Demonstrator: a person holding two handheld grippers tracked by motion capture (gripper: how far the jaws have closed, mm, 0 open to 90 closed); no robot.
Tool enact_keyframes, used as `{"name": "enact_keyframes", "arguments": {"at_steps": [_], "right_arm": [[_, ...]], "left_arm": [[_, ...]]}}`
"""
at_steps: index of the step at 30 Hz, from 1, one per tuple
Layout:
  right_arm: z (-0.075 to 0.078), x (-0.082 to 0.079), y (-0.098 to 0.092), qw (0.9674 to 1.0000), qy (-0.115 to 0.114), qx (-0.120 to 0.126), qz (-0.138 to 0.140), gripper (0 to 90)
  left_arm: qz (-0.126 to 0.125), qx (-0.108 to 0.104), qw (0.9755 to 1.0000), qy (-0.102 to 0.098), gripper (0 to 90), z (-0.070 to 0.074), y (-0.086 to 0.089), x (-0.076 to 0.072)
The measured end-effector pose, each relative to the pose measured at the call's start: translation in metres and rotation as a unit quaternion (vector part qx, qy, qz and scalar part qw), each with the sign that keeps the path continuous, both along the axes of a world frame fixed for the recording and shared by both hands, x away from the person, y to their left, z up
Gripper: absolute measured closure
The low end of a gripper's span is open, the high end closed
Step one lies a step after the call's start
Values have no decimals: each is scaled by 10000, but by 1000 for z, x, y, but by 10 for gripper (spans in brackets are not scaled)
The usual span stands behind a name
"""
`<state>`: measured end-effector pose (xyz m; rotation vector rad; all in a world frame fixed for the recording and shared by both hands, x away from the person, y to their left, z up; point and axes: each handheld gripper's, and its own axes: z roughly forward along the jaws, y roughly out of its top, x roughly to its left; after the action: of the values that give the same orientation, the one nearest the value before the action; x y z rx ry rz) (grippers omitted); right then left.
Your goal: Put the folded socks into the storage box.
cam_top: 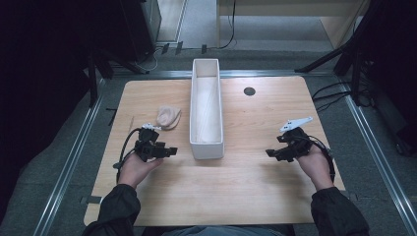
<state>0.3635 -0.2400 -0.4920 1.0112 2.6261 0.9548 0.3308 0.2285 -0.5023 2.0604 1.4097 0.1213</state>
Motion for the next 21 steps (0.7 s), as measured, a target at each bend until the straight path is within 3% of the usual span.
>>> {"name": "enact_keyframes", "arguments": {"at_steps": [11, 14, 21], "right_arm": [[4, 1, 0, 9998, -43, 168, -90, 247], [4, 1, 1, 9999, -77, 136, -50, 240], [3, 2, 4, 9999, -108, 53, 8, 211]], "left_arm": [[-6, -45, 10000, -11, 383, 2, 5, 0], [95, -193, 9997, 146, 419, 2, 9, 2], [-29, -84, 9998, 155, 412, 2, 6, -3]]}}
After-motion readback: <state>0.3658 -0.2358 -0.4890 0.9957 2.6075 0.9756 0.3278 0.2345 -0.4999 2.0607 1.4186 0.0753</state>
